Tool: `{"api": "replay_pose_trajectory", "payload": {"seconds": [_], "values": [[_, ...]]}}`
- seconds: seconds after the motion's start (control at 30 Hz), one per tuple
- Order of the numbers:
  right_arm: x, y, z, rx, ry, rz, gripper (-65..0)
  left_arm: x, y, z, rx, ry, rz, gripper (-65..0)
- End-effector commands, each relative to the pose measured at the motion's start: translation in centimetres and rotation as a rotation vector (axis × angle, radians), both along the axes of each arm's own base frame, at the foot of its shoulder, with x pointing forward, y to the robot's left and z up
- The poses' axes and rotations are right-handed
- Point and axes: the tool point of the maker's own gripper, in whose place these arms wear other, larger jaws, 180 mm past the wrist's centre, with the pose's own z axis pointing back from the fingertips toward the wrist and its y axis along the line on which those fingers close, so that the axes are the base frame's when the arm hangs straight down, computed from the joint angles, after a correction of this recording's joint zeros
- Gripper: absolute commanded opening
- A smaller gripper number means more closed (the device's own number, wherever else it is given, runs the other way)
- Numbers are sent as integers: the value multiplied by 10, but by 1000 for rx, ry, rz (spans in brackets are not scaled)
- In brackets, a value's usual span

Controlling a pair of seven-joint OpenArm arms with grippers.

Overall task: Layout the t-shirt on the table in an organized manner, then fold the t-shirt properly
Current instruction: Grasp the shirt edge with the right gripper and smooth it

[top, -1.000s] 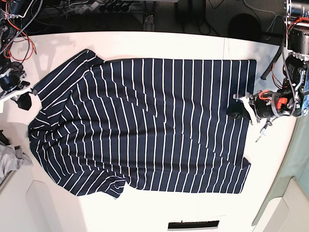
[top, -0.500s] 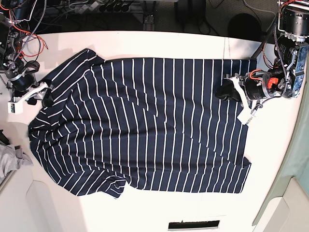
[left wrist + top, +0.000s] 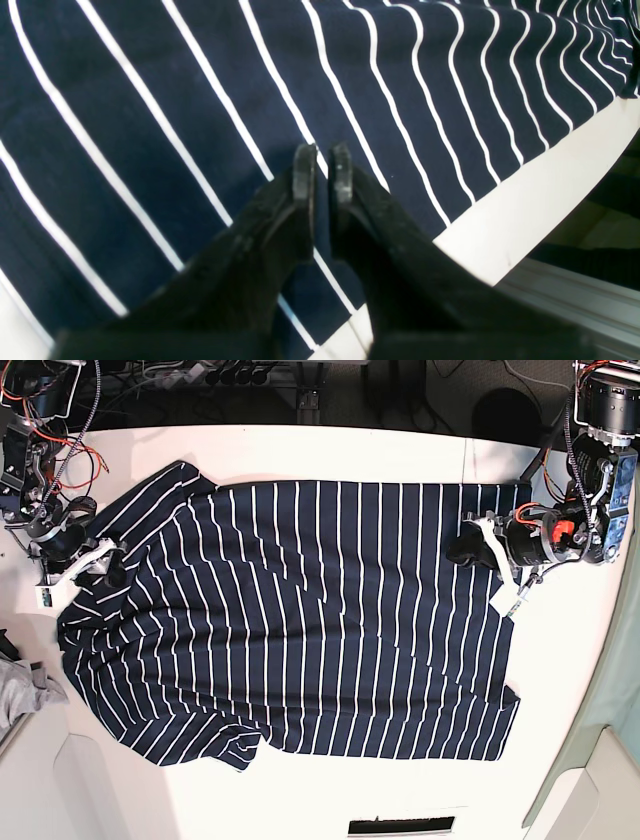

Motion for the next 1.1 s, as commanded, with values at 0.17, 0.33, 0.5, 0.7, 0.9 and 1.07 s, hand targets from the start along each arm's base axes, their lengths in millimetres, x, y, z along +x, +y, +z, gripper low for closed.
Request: {"api": "replay_pose_trajectory", "payload": {"seconds": [0.17,0.33,0.5,0.7,0.9,1.07], "values": [[9,-5,11,13,-23,-8,-493,12,3,13,-8,-51,2,-578],[4,-5,8,15,-8,-8,-493,12,3,13,-8,-51,2,-578],[1,-5,11,24,-20,-11,-516,14,6,13,10,-63,2,-578],[-4,-4,32,26,-82,-9,-470,13,8,11,29,-63,-3,-578],[-11,-3,28,13,-39,4,-382,14,7,11,26,-68,0,-578],[-15,-4,25,12,-29,4,-383,14,7,11,26,-68,0,-578]]}}
